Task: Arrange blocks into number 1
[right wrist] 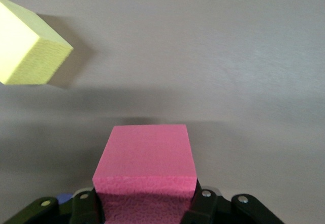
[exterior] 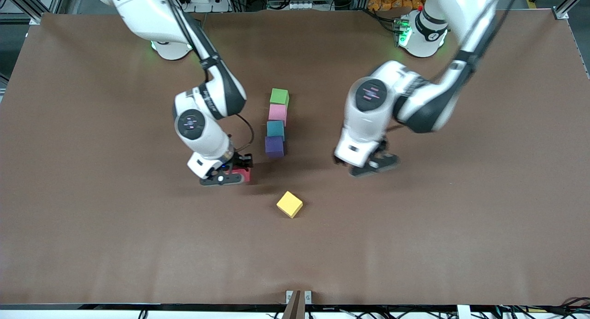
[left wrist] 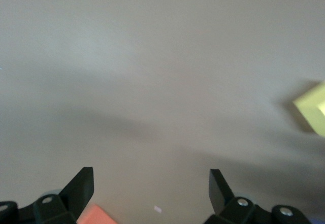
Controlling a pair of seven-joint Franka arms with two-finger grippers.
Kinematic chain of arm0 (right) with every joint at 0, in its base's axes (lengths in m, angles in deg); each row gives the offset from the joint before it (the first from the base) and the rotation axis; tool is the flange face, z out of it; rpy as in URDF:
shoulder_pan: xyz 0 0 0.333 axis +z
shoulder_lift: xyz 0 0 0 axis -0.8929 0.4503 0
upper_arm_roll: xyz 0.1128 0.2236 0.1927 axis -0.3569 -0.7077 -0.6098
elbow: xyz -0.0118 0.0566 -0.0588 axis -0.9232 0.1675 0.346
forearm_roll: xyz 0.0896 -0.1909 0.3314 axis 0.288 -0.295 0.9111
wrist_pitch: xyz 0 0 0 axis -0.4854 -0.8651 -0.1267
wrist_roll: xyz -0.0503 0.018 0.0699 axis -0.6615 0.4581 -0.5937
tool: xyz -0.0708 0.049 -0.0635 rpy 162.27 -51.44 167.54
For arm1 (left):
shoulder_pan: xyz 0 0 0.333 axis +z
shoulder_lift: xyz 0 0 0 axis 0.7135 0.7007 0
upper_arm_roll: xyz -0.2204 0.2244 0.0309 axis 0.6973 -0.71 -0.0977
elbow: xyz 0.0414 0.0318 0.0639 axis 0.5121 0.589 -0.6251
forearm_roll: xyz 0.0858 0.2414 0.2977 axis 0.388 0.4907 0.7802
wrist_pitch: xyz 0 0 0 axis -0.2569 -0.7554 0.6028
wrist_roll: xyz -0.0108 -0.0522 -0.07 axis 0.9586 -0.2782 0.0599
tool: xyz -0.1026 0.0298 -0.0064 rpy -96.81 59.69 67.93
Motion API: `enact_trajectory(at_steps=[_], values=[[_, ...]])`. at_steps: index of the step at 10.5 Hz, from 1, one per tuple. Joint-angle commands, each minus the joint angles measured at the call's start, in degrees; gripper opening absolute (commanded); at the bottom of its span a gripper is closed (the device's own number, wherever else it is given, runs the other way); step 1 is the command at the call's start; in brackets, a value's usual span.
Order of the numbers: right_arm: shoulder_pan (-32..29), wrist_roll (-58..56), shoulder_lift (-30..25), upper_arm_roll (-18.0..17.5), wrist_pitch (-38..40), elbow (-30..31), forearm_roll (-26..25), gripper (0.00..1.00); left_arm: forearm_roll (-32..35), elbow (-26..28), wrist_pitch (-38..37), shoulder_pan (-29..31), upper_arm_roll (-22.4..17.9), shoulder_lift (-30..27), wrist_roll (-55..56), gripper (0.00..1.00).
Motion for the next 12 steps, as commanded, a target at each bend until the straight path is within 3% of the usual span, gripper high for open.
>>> enact_trajectory(at_steps=[1, 5, 9, 10, 12], values=[[3.2, 5.0, 5.5, 2.1, 0.9, -7.7, 0.6, 0.49, -1.6, 1.4, -2.6, 6.8, 0.6, -2.5, -9.3, 1.0], [6.0, 8.3, 7.2, 2.1, 0.9, -8.4, 0.9, 0.49, -3.7, 1.2, -2.9, 12.7, 0.7, -3.9, -15.4, 1.0], [8.7, 10.1, 8.0, 2.1, 1.3, -8.8, 1.1, 0.5, -8.8, 1.8, -10.6, 18.4, 0.4, -7.7, -29.6, 1.0], [9.4, 10.5, 8.1, 2.1, 1.2, -8.8, 1.1, 0.5, -12.0, 3.4, -11.1, 17.4, -3.4, -10.3, -32.8, 1.0], [10.1, 10.6, 8.1, 2.1, 1.3, -8.4, 1.1, 0.51, -19.2, 10.3, -10.3, 7.8, -16.4, -18.2, -38.1, 1.0]])
